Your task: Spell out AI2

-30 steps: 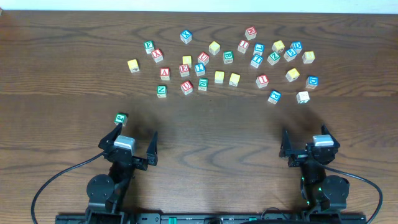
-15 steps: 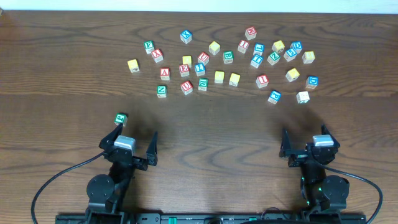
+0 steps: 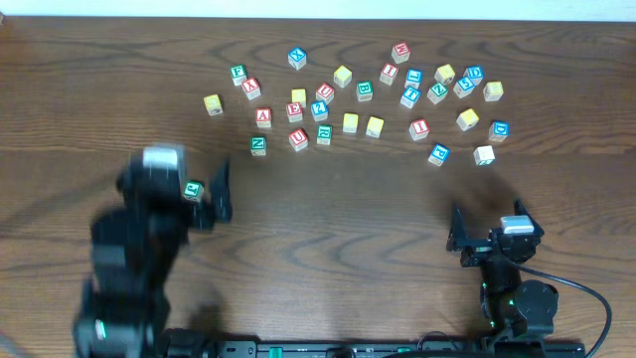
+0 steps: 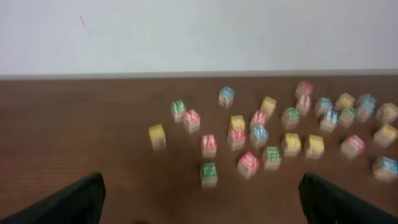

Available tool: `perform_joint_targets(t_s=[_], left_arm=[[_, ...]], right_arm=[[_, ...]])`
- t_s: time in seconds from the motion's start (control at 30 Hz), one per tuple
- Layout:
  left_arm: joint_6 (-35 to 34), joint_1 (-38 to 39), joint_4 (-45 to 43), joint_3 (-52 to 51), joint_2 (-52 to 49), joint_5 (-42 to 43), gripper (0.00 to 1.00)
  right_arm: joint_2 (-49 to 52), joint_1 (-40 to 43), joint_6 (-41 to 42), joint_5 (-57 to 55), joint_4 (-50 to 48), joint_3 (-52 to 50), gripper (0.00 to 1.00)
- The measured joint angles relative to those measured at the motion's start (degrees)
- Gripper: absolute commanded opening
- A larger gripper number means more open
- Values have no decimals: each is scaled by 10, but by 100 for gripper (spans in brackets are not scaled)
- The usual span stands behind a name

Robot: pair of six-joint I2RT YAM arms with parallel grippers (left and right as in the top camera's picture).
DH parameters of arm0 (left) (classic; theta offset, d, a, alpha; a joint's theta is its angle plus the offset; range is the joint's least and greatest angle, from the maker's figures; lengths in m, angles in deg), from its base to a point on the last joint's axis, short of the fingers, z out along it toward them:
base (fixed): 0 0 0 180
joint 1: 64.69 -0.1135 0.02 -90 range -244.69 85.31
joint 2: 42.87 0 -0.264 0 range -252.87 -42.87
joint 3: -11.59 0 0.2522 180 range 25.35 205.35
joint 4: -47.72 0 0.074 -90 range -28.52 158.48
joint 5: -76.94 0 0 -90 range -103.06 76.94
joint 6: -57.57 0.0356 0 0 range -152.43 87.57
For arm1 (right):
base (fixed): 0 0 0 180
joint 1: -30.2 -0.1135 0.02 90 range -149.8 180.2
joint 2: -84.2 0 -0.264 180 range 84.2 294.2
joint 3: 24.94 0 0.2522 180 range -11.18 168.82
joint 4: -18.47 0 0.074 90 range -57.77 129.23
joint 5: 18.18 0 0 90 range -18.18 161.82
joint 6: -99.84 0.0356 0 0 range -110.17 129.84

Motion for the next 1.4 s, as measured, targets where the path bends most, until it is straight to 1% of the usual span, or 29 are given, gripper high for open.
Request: perform_joint_targets(t_s=[0.07, 0.17, 0.27, 0.37, 0.47, 0.6, 0.8, 0.9, 0.93, 1.03, 1.07, 1.2, 1.4], left_arm=[[0, 0, 63, 94, -92, 9, 98], [0, 0, 130, 211, -223, 37, 98], [0, 0, 147, 244, -295, 57, 97], [0, 0, 167, 245, -348, 67, 98], [0, 0, 168, 245, -400, 87, 98], [0, 0, 156, 245, -435, 118, 98], [0, 0, 129, 245, -439, 144, 98], [-13, 0, 125, 245, -439, 126, 98], [-25, 0, 128, 245, -439, 109, 97], [-42, 0, 173, 262, -445, 73, 98], [-45, 0, 192, 276, -450, 64, 98], [-52, 0, 273, 386, -504, 38, 98], [-61, 0, 368, 556, -605, 23, 98]], right_arm=[[-1, 0, 0, 0, 1, 0, 99], [-1, 0, 0, 0, 0, 0, 99], [-1, 0, 0, 0, 0, 0, 99], [-1, 0, 0, 0, 0, 0, 99], [-1, 0, 0, 0, 0, 0, 99], [-1, 0, 0, 0, 0, 0, 99], [-1, 0, 0, 0, 0, 0, 99], [-1, 0, 0, 0, 0, 0, 99], [-1, 0, 0, 0, 0, 0, 99], [-1, 0, 0, 0, 0, 0, 99], [-1, 0, 0, 0, 1, 0, 99], [-1, 0, 0, 0, 0, 0, 99], [-1, 0, 0, 0, 0, 0, 99]])
